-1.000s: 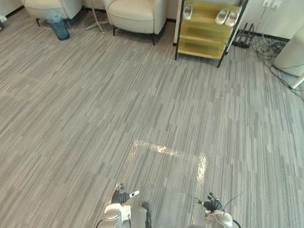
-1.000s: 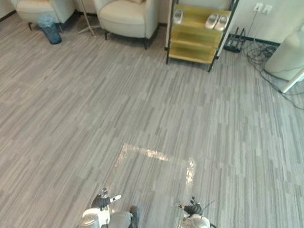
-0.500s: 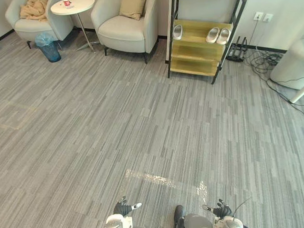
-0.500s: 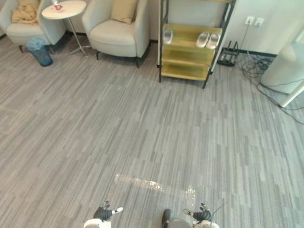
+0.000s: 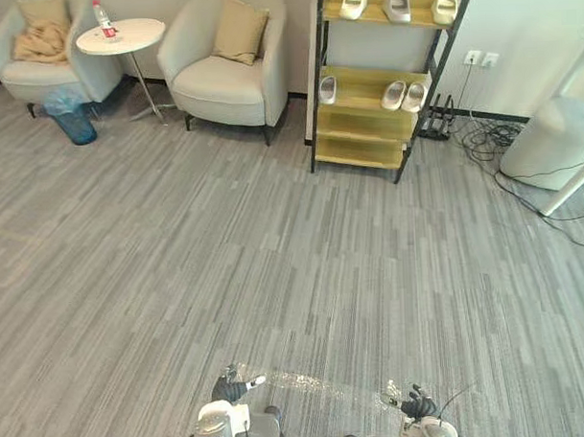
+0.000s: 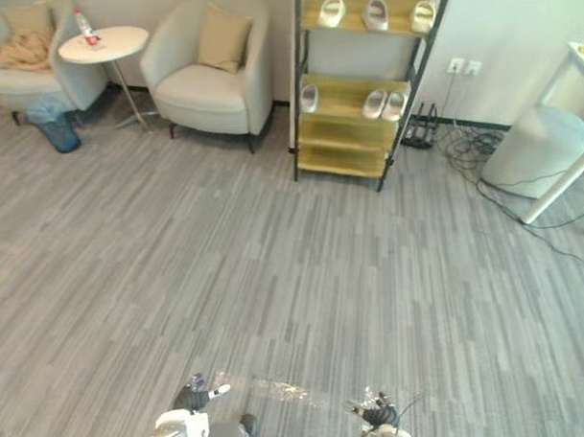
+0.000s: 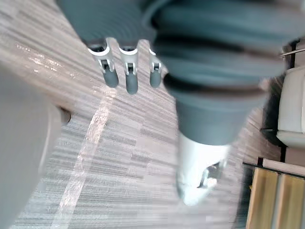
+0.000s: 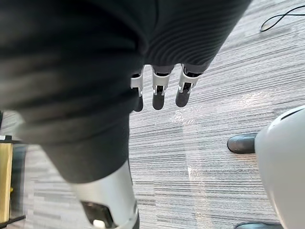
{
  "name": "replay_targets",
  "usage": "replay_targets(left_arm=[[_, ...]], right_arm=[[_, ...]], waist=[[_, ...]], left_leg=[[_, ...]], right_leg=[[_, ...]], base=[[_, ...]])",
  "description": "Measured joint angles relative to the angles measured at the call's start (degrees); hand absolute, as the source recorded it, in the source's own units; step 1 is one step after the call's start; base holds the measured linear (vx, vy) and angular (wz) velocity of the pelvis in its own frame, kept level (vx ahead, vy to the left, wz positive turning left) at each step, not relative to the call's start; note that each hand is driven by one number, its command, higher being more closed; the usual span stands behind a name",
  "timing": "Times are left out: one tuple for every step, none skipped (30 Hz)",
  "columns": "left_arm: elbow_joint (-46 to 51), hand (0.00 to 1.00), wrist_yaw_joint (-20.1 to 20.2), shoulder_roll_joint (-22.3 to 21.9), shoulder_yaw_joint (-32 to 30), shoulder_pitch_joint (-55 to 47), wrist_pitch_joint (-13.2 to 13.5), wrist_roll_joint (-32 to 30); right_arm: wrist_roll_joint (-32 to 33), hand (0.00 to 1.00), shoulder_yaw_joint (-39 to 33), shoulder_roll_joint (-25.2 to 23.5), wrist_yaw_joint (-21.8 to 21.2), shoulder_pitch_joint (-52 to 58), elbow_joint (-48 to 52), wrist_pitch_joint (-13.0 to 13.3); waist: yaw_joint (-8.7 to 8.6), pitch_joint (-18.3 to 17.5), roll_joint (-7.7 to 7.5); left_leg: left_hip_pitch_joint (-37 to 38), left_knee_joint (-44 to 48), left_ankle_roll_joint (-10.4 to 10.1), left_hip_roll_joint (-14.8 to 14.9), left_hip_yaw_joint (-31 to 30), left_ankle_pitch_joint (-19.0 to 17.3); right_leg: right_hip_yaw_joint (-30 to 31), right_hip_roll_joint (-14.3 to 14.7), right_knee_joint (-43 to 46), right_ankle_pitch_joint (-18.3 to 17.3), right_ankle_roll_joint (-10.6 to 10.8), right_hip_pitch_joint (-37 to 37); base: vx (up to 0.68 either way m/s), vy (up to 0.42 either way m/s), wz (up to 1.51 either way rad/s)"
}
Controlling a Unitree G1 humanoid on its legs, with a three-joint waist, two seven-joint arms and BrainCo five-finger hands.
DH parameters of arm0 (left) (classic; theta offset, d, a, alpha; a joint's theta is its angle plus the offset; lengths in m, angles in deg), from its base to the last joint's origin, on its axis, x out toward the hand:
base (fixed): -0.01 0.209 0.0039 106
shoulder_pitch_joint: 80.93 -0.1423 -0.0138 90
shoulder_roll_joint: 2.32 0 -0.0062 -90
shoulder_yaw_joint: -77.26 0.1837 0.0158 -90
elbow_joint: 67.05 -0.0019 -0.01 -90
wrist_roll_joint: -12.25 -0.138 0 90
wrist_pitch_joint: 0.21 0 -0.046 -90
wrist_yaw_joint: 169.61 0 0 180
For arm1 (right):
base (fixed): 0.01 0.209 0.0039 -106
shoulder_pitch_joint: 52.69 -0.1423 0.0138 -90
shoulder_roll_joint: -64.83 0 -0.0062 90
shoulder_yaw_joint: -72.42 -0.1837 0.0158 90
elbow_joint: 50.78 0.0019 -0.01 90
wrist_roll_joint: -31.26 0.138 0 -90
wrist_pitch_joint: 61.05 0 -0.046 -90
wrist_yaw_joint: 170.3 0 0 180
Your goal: Pick up cushions and gather them together orderly.
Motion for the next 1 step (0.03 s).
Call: replay_targets(left_arm=[[-0.4, 0.0, 0.0, 0.0, 0.0, 0.0, 0.0, 0.0]], right_arm=[[-0.1, 0.0, 0.0, 0.0, 0.0, 0.2, 0.0, 0.0]], waist=[[0.06, -0.1, 0.04]], left_leg=[[0.8, -0.7, 0.3, -0.4, 0.0, 0.2]], right_leg=[[0.1, -0.4, -0.1, -0.2, 0.2, 0.3]], base=[[0.08, 0.045, -0.07]])
